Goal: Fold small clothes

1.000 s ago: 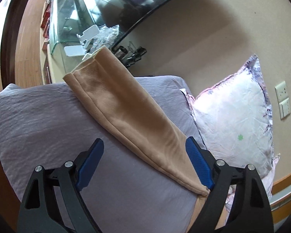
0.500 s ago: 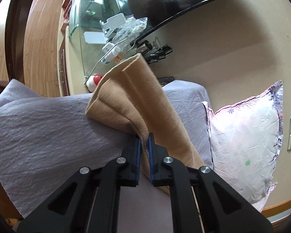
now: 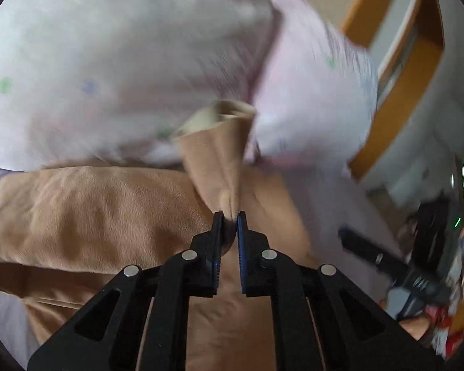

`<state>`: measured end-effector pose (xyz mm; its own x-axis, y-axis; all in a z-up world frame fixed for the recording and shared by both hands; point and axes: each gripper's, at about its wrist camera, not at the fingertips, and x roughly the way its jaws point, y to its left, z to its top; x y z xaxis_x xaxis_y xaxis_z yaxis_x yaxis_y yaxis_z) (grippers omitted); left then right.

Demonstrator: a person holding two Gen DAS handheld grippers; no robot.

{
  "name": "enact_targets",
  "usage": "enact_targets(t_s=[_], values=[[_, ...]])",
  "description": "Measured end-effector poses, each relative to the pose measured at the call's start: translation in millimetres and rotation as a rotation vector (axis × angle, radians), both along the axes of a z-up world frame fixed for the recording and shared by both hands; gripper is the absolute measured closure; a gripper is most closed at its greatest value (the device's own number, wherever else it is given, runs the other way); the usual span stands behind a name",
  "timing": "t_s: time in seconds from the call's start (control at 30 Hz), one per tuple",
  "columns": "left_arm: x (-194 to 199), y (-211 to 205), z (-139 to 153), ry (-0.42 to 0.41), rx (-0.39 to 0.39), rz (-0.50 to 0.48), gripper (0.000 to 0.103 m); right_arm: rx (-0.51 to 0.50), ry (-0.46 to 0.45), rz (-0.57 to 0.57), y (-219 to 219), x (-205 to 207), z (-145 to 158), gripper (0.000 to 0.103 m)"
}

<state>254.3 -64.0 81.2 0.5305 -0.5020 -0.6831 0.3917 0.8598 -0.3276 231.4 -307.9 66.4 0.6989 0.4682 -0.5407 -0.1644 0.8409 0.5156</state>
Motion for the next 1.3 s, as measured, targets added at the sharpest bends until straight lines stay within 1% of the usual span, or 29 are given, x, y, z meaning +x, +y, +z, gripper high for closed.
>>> enact_targets(t_s=[0.03,0.1,0.17,0.2,0.23,0.27,0.3,0.33,0.37,0.4,0.47,0.5,0.57,0.6,0.63,0.7,0.77,0.8,0.83,0.87,0.9,0.93,0.97,1.0,1.03,1.1,1.2,1.27,1.3], values=[[-1,-32,-24,0.072,0.071,-0.077,0.095,0.004,0.027,-0.016,-6,4,-6,0.02],[-12,-55,-47,0.16,0.091,-0.172,0.095,0.025,0.075,-0.039,-20,10,-14,0.02],[-29,-47,-43,0.139,0.066,-0.205,0.095,0.046,0.087,-0.039,-30,12,-16,0.024],[-33,-35,-35,0.111,0.055,-0.197,0.094,0.041,0.084,-0.032,-32,14,-15,0.031],[-36,-17,-24,0.067,0.046,-0.168,0.084,0.025,0.086,-0.024,-32,17,-15,0.04],[-37,6,-13,0.019,0.044,-0.113,0.073,0.009,0.094,-0.015,-29,22,-16,0.044],[-25,26,0,-0.019,0.051,-0.048,0.047,-0.011,0.109,-0.001,-25,29,-19,0.051],[-20,46,7,-0.061,0.069,0.03,0.032,-0.033,0.125,0.007,-19,34,-20,0.055],[-14,69,10,-0.091,0.109,0.121,0.032,-0.058,0.143,0.016,-14,42,-23,0.056],[-6,86,8,-0.092,0.153,0.188,0.032,-0.085,0.159,0.024,-8,50,-27,0.058],[7,113,-7,-0.04,0.191,0.266,0.032,-0.132,0.195,0.032,3,64,-36,0.059],[12,119,-16,-0.003,0.195,0.286,0.032,-0.149,0.219,0.039,8,71,-43,0.064],[18,131,-36,0.079,0.195,0.306,0.032,-0.181,0.262,0.058,16,78,-55,0.091],[17,137,-45,0.114,0.193,0.309,0.032,-0.192,0.282,0.089,22,79,-62,0.1],[17,140,-50,0.125,0.195,0.305,0.032,-0.206,0.274,0.101,26,77,-65,0.101],[9,140,-52,0.092,0.218,0.294,0.032,-0.234,0.157,0.067,23,67,-49,0.101],[7,136,-51,0.087,0.209,0.282,0.032,-0.184,0.025,-0.019,4,57,-21,0.101],[6,135,-52,0.094,0.194,0.269,0.032,-0.162,-0.019,-0.071,-7,53,-11,0.101],[9,137,-55,0.103,0.18,0.258,0.032,-0.161,-0.029,-0.113,-15,54,-7,0.101],[9,137,-56,0.108,0.179,0.255,0.032,-0.194,0.008,-0.138,-19,59,-13,0.101],[9,134,-58,0.103,0.206,0.261,0.032,-0.278,0.099,-0.156,-19,69,-27,0.101],[8,132,-58,0.095,0.22,0.258,0.032,-0.336,0.176,-0.183,-22,75,-40,0.097],[6,131,-57,0.09,0.227,0.257,0.032,-0.334,0.216,-0.2,-27,75,-49,0.096],[4,131,-57,0.087,0.226,0.258,0.032,-0.286,0.213,-0.21,-34,70,-51,0.096],[4,131,-57,0.086,0.223,0.258,0.032,-0.238,0.174,-0.206,-38,62,-48,0.09],[4,131,-58,0.087,0.222,0.263,0.032,-0.211,0.09,-0.166,-33,50,-36,0.079],[3,129,-58,0.079,0.238,0.27,0.032,-0.195,0.024,-0.066,-13,49,-25,0.074],[0,128,-58,0.066,0.241,0.271,0.032,-0.198,0.083,-0.01,-1,58,-35,0.059],[-4,129,-56,0.067,0.226,0.274,0.032,-0.228,0.188,0.018,8,70,-52,0.056]])
